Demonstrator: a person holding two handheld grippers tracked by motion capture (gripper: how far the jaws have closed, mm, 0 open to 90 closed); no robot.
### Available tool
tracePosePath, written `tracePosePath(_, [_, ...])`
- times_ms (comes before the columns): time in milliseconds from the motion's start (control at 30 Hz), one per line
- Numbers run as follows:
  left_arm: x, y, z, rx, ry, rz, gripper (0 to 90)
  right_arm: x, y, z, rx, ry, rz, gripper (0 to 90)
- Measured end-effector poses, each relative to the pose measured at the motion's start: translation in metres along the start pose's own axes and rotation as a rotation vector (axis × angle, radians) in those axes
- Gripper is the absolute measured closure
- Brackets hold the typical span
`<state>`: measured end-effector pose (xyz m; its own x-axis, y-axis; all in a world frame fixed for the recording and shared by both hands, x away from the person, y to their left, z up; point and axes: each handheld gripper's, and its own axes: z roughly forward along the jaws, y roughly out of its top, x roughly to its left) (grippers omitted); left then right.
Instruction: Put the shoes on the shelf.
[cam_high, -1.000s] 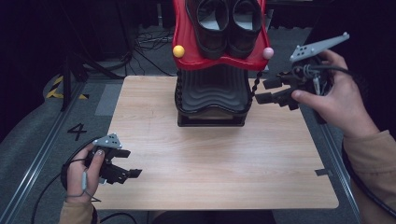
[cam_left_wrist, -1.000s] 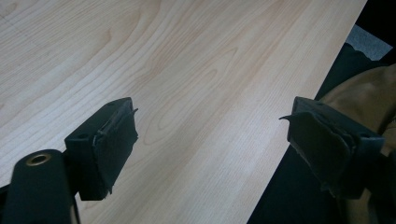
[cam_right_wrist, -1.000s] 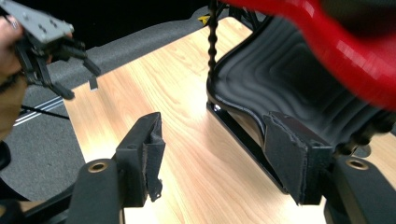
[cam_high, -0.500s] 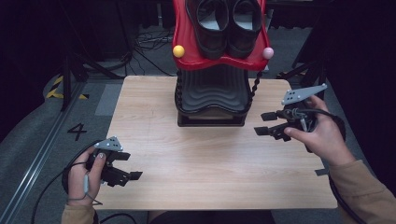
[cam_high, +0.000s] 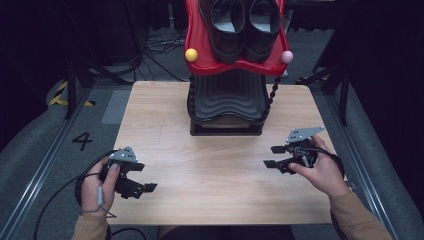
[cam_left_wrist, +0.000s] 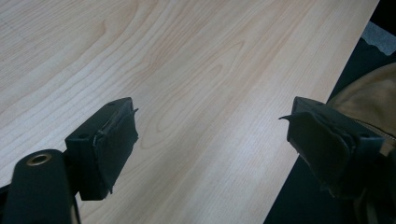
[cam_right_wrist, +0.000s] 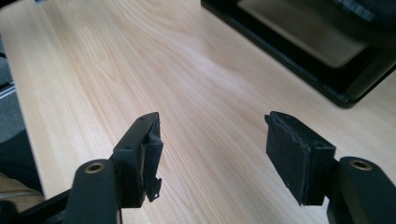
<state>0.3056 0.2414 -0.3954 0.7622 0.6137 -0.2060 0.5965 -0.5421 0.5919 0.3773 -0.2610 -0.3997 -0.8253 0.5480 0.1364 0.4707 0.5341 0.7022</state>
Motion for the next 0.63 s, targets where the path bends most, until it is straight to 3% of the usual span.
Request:
tracePosePath(100, [0.002,-0.002,0.003,-0.002,-0.007,-0.011,16.2,-0.004,-0.009,0.01,0.001,0.009,0.02,35.9])
tracePosePath(233, [0.005,-0.004,0.01,0.024,-0.015,-0.019,16.2,-0.01,-0.02,0.023,0.019,-0.02,0.037,35.5])
tracePosePath(300, [0.005,-0.004,0.012,0.027,-0.019,-0.024,16.4,-0.012,-0.025,0.031,0.049,-0.024,0.043,35.1])
tracePosePath(367, [0.006,-0.005,0.013,0.037,-0.019,-0.025,16.4,-0.014,-0.028,0.034,0.061,-0.046,0.037,35.6])
tracePosePath(633, [0.01,-0.009,0.019,0.07,-0.016,-0.045,16.5,-0.019,-0.038,0.038,0.069,-0.042,0.08,35.0])
